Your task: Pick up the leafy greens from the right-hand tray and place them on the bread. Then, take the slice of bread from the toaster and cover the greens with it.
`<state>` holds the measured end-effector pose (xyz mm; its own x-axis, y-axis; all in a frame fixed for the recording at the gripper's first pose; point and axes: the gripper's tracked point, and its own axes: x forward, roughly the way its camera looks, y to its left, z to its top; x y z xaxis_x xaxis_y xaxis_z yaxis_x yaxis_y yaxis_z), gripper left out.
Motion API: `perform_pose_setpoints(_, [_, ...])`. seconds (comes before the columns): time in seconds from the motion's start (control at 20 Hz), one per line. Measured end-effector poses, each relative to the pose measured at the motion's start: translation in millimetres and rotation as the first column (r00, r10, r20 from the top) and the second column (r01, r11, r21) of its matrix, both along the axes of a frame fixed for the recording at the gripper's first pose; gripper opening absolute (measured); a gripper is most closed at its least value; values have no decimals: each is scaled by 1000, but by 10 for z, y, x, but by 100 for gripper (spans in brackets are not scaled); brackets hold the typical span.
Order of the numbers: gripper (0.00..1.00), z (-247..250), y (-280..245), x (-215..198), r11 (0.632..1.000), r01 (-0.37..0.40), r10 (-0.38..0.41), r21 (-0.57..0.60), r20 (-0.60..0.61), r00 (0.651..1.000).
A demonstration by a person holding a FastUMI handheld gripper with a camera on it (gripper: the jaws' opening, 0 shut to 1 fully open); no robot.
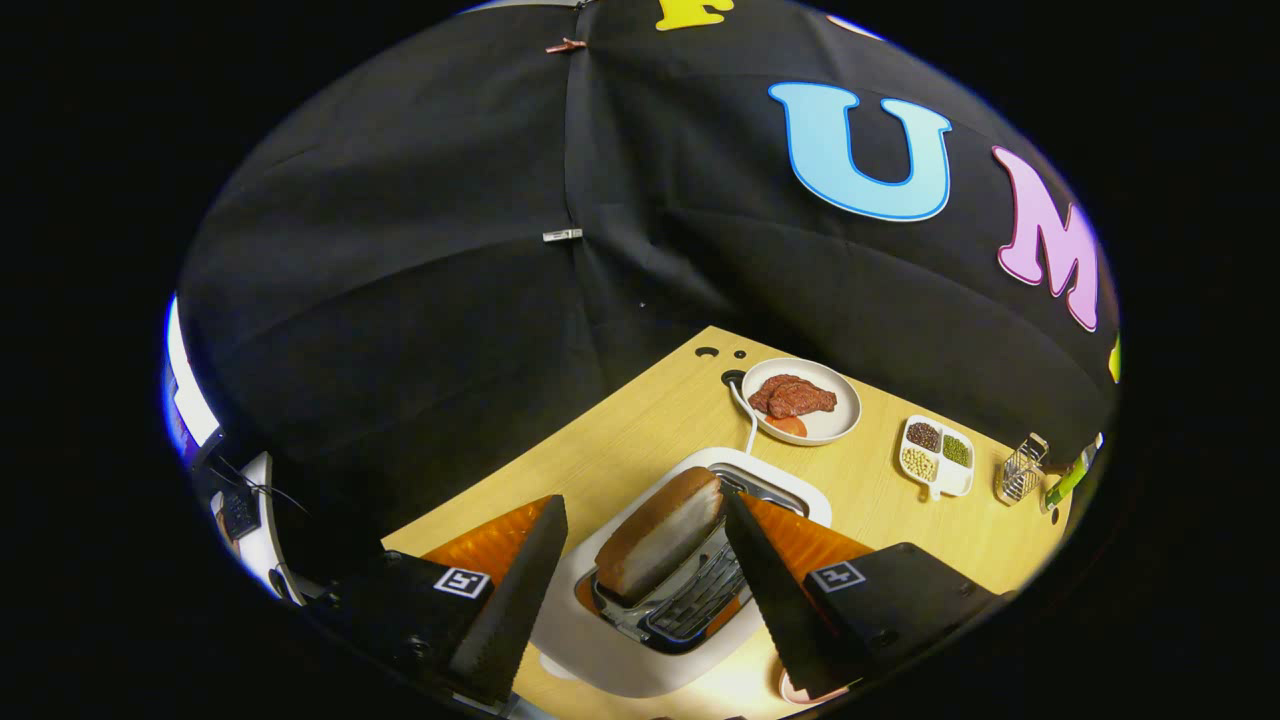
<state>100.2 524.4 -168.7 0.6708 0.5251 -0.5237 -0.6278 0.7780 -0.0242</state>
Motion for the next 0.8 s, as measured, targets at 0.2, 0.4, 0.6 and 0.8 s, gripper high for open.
perform_pose_setpoints(0.2, [94,-165,11,38,999,26,-27,-37,-29,999])
perform_pose_setpoints(0.4, [70,-150,50,51,999,26,-27,-27,-35,999])
perform_pose_setpoints(0.6, [55,-174,58,30,999,16,-18,-44,-45,999])
perform_pose_setpoints(0.8, [43,-178,-33,17,996,21,-24,-89,-35,999])
